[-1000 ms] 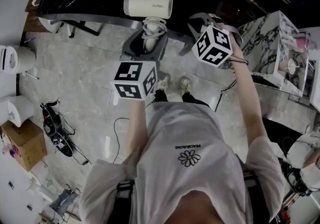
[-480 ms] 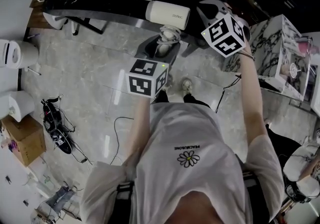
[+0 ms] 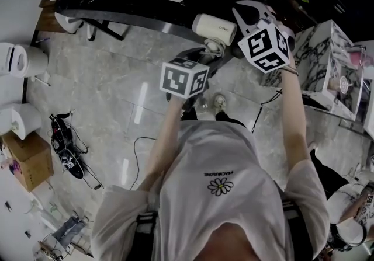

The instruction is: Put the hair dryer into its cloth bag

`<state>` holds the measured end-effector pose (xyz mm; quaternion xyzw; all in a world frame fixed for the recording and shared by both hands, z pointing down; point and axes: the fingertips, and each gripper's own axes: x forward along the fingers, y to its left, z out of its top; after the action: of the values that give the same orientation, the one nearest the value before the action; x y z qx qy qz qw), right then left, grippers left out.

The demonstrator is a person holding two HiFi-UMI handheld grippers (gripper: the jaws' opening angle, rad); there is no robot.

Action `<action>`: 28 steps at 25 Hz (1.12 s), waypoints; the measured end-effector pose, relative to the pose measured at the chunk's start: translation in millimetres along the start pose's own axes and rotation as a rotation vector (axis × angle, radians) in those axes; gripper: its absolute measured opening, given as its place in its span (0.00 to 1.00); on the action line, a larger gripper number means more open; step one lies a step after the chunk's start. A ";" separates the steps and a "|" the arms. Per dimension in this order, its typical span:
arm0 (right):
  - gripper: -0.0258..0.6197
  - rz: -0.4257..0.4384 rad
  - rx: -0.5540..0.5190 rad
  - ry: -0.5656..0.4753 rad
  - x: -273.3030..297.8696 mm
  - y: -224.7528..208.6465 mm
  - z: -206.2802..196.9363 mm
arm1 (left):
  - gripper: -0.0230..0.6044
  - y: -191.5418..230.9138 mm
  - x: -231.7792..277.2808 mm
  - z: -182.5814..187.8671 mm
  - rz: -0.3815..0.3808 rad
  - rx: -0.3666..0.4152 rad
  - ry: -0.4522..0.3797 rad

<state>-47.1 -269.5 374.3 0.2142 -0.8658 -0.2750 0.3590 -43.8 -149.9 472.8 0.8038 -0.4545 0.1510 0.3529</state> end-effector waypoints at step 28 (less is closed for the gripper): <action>0.07 0.045 -0.049 -0.102 -31.5 32.5 7.1 | 0.42 38.3 62.9 83.6 0.066 0.041 0.044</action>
<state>-37.4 -224.7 374.7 0.1715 -0.8806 -0.2985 0.3258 -48.4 -261.0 465.7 0.7920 -0.4698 0.1895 0.3408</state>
